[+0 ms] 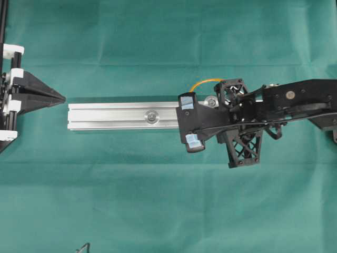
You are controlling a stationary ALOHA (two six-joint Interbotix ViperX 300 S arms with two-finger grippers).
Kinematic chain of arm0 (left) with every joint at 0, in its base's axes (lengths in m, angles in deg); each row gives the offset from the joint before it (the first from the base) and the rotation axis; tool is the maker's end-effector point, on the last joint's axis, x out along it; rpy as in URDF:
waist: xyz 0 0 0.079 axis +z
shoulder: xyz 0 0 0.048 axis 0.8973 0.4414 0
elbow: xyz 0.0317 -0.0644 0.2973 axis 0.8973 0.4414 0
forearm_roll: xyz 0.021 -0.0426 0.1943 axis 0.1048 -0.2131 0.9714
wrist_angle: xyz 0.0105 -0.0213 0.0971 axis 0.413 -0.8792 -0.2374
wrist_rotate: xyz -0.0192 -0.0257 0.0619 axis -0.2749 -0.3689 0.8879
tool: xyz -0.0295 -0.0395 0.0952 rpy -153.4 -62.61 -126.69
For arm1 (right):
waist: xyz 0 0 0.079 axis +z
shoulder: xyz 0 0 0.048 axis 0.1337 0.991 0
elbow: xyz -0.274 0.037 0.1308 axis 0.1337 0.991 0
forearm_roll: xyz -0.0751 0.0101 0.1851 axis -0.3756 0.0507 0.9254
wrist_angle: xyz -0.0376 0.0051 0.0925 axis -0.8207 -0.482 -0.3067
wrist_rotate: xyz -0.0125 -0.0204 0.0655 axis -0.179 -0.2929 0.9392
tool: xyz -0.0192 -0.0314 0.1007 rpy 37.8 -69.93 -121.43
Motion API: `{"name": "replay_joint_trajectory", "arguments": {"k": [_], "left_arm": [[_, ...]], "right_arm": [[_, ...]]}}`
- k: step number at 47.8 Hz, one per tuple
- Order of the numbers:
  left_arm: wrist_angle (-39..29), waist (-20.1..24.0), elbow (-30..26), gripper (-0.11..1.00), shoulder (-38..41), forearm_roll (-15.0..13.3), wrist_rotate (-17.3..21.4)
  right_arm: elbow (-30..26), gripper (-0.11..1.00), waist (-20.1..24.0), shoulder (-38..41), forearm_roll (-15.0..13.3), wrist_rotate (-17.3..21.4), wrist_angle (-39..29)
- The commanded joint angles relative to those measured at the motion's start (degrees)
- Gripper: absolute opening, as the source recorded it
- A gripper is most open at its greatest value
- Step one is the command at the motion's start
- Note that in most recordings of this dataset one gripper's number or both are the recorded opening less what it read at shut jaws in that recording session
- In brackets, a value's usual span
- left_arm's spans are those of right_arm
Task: Hook the rubber onto the shaft.
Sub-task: 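Move the held band over the right metal knob on the rail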
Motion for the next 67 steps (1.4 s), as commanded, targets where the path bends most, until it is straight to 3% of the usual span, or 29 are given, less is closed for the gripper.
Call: {"name": "replay_joint_trajectory", "arguments": {"k": [1,58,67], "left_arm": [[0.2,0.1,-1.4,0.00,0.4,0.2,0.0],[0.0,0.1,-1.4,0.00,0.3,0.2,0.0],[0.0,0.1,-1.4,0.00,0.3,0.1,0.0]], "right_arm": [[-0.5,0.07,0.3,-0.4,0.4,0.1,0.8],[-0.5,0.07,5.7,0.3,3.0,1.0,3.1],[-0.6,0.07,6.8,0.4,3.0,2.5,3.2]]}}
